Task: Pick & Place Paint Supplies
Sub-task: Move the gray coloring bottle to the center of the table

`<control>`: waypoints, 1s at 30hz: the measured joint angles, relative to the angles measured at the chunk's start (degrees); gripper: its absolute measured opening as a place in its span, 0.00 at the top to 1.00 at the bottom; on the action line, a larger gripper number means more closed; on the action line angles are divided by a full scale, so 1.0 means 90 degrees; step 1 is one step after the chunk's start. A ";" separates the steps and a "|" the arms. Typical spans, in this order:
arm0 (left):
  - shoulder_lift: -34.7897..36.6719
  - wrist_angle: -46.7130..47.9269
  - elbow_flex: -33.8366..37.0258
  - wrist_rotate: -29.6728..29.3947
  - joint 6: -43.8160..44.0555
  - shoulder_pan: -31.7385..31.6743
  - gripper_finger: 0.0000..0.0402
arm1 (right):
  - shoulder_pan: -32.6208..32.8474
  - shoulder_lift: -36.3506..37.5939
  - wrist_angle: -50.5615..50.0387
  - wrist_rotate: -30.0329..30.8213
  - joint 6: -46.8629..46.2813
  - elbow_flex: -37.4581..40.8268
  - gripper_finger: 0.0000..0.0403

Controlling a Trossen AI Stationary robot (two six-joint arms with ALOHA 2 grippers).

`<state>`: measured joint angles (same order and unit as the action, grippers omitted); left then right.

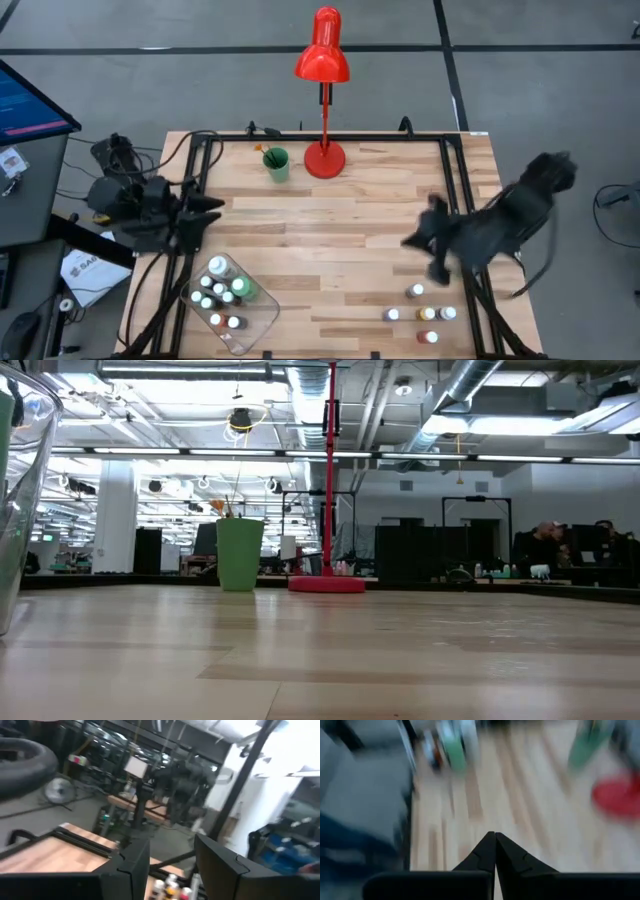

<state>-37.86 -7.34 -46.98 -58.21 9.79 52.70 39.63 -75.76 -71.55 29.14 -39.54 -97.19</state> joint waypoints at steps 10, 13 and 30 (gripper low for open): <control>-0.1567 -0.0015 -0.0409 0.2279 0.0779 -0.2105 0.64 | -0.1084 0.3215 0.3456 0.0050 0.2667 0.2365 1.00; -0.2208 -0.0016 -0.0692 0.3348 0.0839 -0.2789 0.64 | -0.1349 0.4005 0.4024 -0.0375 0.2642 0.3262 1.00; -0.5530 -0.0264 -0.2454 0.6488 0.0262 -0.4520 0.64 | -0.1663 0.6617 0.5707 -0.0595 0.2529 0.6840 1.00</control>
<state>-87.62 -9.72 -69.07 0.18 12.15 12.02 24.67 -16.21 -20.19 23.79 -16.78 -35.63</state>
